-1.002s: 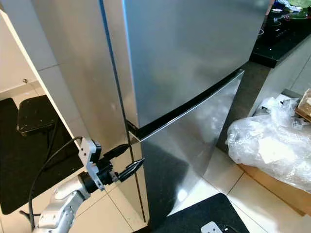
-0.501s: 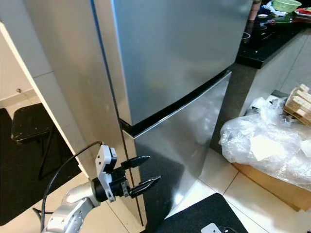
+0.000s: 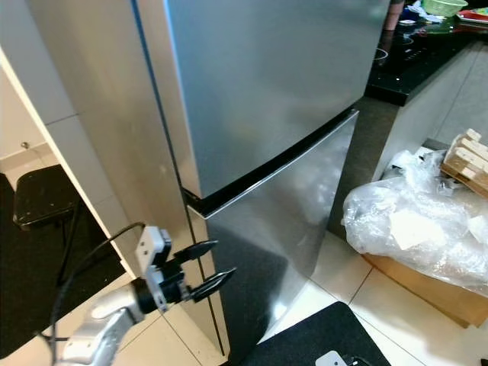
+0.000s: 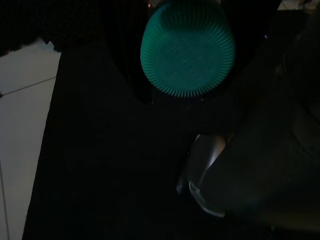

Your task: Restocking fridge

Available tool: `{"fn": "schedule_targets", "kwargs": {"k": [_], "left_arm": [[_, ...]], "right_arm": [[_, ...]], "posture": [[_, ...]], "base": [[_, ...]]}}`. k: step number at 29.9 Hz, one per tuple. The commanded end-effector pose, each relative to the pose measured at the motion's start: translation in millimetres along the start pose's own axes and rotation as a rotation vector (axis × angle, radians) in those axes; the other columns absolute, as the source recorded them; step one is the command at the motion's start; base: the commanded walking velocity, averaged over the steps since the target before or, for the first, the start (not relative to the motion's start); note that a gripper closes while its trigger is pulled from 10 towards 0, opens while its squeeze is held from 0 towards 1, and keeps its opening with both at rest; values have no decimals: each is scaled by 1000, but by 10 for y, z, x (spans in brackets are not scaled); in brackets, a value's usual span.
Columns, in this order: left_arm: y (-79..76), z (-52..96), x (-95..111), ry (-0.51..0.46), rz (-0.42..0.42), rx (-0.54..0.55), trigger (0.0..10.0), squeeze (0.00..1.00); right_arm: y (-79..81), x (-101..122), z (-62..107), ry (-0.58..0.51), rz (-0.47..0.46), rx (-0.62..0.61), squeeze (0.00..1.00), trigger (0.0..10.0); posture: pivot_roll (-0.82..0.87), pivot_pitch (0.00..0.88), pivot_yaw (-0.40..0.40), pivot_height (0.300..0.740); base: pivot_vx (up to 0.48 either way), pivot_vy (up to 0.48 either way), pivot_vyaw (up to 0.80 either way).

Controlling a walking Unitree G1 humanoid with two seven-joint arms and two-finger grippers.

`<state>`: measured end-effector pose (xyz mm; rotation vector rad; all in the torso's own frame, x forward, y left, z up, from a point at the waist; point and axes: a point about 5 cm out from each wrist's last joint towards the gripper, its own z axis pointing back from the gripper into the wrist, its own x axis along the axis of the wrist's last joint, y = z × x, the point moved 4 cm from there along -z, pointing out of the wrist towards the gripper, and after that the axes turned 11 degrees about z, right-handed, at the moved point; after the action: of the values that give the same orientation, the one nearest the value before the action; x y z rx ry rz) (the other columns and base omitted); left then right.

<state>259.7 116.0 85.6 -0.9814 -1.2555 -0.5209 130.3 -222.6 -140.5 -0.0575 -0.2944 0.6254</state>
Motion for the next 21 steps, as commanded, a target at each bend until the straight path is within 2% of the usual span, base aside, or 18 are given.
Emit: {"fn": "schedule_targets", "kwargs": {"k": [1,4,6,12,14,15,21], "left_arm": [[96,161,27,27,3,38,10000,0],[141,272,11,63,-3,50,10000,0],[251,373,57,68,-36,106,10000,0],[354,389,179,12,-67,166,10000,0],[312,299,229,-39,-63,145,10000,0],[312,299,229,-39,-63,145,10000,0],[98,69,162,-52,-24,34,10000,0]], "right_arm": [[34,-14,-5,9,-4,11,0,10000],[35,-18,-5,11,-3,11,0,10000],[36,-16,-5,10,-2,12,0,10000],[36,-11,-6,8,-1,12,0,10000],[32,-7,-5,8,1,11,0,10000],[32,-7,-5,8,1,11,0,10000],[24,-3,-5,8,4,7,0,10000]], "posture": [[-48,0,11,740],[-42,0,11,740],[-42,0,11,740],[-38,0,9,740],[-38,0,7,740],[-38,0,7,740],[-38,0,7,740]], "base": [[0,0,0],[0,0,0],[0,0,0],[0,0,0],[0,0,0],[0,0,0],[0,0,0]]}}
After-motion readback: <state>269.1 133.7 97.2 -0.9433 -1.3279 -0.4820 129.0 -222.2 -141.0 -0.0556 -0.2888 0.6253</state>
